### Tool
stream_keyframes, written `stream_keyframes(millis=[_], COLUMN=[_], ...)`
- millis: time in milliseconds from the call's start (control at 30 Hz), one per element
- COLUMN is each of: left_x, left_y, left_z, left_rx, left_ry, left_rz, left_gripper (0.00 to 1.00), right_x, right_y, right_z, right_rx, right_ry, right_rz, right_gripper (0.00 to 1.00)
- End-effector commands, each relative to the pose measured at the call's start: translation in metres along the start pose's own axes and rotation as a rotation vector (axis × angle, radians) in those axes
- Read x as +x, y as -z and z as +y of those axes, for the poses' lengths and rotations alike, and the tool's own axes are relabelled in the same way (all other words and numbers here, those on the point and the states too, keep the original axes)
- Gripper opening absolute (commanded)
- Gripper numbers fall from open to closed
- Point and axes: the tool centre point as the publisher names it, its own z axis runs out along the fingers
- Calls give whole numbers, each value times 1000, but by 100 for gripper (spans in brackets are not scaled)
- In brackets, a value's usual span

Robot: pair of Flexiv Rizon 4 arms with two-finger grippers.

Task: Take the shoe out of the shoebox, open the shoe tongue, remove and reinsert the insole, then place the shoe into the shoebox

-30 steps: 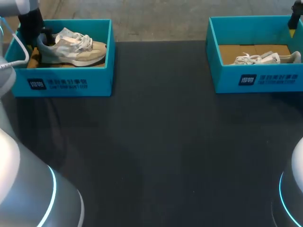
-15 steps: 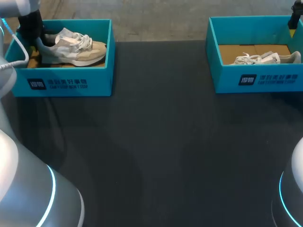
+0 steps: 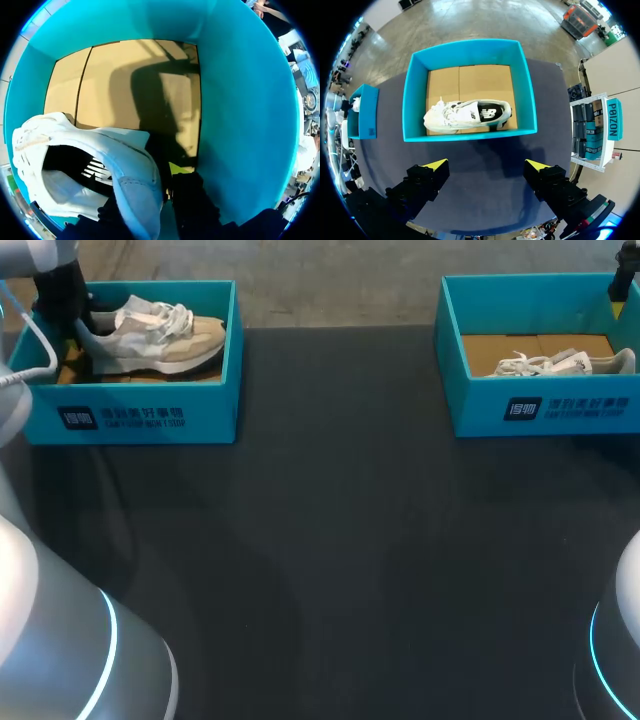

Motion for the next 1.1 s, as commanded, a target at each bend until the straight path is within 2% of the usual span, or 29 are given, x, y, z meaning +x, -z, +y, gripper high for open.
stream_keyframes(millis=[33,467,667,1100], left_x=[4,7,6,12], left_y=[16,50,72,158], left_z=[-3,-5,-12,-45], left_rx=[-5,-63,-97,-210], left_ry=[-2,31,42,108], left_rz=[-12,-1,-3,22], left_gripper=[0,0,0,0], right_x=[0,0,0,0], right_y=[0,0,0,0], right_z=[-1,-1,-1,-1], right_rx=[-1,-1,-1,-1], right_ry=[-2,-2,-2,-2], right_rz=[-1,-1,-1,-1], right_gripper=[100,100,100,100])
